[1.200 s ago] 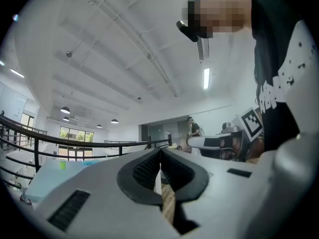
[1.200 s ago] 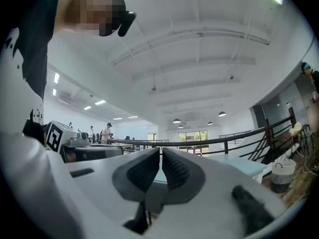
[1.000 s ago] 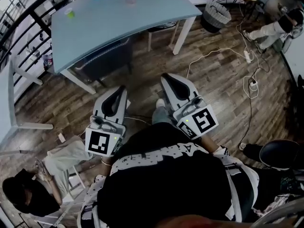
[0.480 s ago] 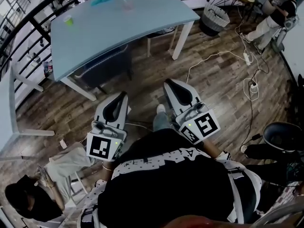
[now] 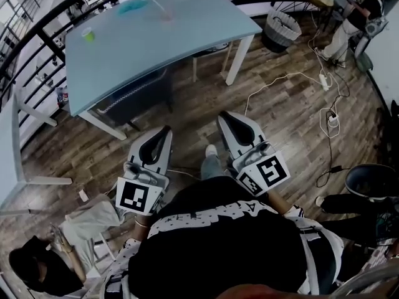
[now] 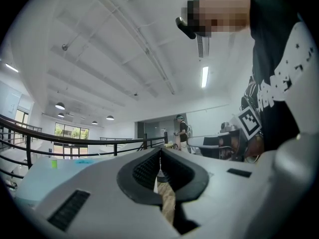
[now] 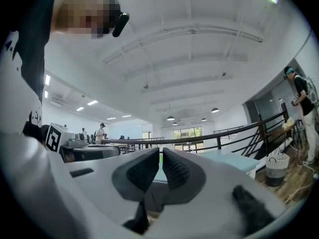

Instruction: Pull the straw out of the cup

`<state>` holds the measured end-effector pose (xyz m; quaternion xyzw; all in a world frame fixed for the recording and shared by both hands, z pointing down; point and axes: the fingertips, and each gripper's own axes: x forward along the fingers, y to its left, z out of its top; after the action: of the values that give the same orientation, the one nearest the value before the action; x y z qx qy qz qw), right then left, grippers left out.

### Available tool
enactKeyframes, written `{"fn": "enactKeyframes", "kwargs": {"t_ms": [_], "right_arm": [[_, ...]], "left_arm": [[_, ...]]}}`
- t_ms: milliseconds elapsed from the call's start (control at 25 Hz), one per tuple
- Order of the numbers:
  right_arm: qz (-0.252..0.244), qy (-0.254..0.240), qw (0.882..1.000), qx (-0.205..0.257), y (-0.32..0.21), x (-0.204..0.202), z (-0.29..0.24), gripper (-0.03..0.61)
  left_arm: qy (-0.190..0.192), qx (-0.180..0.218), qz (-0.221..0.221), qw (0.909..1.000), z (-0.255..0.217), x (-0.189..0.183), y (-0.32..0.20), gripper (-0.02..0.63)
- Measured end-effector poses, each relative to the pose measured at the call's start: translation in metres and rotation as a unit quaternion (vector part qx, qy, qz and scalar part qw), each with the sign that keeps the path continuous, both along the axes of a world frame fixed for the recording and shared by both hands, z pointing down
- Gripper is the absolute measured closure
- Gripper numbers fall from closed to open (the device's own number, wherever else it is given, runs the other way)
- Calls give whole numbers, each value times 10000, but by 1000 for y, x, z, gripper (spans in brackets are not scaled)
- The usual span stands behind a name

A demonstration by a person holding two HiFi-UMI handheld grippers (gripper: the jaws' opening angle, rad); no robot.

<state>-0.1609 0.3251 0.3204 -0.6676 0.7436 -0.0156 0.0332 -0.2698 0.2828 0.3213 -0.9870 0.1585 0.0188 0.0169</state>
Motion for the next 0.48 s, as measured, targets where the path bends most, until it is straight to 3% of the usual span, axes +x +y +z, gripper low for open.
{"fn": "enactKeyframes", "kwargs": {"t_ms": [480], "right_arm": [[201,-12,9997,-151,-26,33,7,543]], "left_arm": [[9,-228,74,9997,7,32,-32,598]]}}
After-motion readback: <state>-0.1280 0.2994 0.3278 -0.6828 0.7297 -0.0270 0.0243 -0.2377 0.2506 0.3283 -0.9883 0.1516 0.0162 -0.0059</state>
